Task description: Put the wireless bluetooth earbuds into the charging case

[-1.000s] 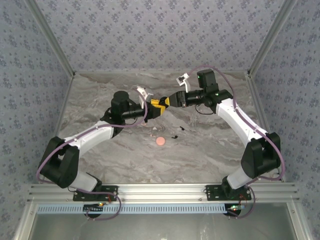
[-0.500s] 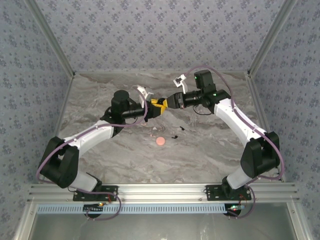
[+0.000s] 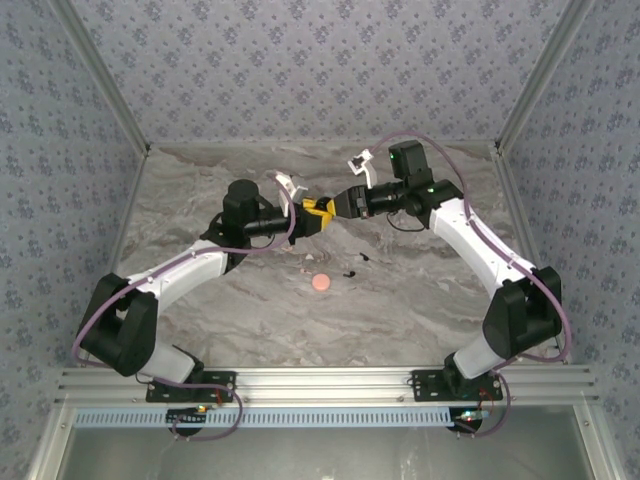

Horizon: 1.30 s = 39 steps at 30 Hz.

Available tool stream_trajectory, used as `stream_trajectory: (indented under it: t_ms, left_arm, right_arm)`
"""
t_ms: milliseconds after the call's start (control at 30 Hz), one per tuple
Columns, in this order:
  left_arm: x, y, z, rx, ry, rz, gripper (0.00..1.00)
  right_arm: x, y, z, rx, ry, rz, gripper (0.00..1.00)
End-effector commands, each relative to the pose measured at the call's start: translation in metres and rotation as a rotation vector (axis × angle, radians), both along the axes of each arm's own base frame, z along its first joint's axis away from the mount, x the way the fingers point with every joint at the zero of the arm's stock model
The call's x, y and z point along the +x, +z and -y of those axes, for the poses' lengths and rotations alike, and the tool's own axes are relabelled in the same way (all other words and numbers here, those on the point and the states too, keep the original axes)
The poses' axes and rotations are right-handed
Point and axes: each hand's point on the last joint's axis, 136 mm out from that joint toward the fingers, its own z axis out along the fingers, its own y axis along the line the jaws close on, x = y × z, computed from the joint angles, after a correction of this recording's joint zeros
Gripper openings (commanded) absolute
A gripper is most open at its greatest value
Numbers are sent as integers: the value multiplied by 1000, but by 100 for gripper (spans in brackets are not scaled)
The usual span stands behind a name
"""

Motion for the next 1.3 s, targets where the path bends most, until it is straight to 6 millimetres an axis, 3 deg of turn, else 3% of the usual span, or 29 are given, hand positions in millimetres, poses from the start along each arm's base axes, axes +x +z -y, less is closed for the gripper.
stream_trajectory:
  t_ms: [0,367,700,1267]
  left_arm:
    - [-20,27,5,-54,-99,114,17]
    - [-35,26,11,-29,-179,134,17]
    - [-17,20,12,-5,-95,111,17]
    - [-23,26,17,-20,-162,96,17]
  right_arm:
    - [5,3,11,-34,-58,13,39]
    - [10,5,19,-53,-92,18,47]
    - [-10,17,24,-43,-25,80,60]
    - [-37,21,14,-21,135,134,60]
